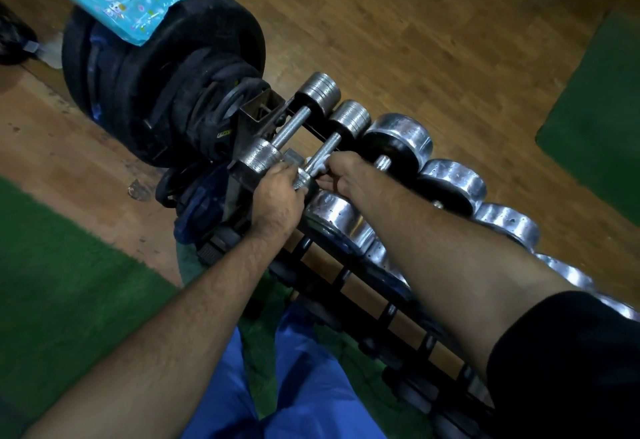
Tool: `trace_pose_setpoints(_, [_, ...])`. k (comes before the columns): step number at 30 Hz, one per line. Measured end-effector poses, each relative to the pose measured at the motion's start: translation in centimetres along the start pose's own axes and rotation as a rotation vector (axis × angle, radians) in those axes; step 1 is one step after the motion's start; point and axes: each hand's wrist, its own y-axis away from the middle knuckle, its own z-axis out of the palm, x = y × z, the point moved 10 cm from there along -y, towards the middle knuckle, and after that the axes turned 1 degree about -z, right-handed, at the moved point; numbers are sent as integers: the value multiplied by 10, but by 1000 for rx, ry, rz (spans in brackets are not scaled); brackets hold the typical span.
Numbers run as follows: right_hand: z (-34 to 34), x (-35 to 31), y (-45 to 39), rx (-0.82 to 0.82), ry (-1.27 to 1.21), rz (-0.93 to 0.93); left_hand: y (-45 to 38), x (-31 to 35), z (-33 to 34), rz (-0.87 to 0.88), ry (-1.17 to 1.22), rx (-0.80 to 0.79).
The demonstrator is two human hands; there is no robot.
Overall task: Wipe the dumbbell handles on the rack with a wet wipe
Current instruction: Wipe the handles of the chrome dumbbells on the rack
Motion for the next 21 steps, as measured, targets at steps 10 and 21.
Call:
trace_pose_setpoints(10, [4,-5,1,-33,154,-31,1,-4,0,-14,41,18])
trace_pose_setpoints(21, [-2,-16,13,19,452,-90,3,-1,-1,-32,15,24])
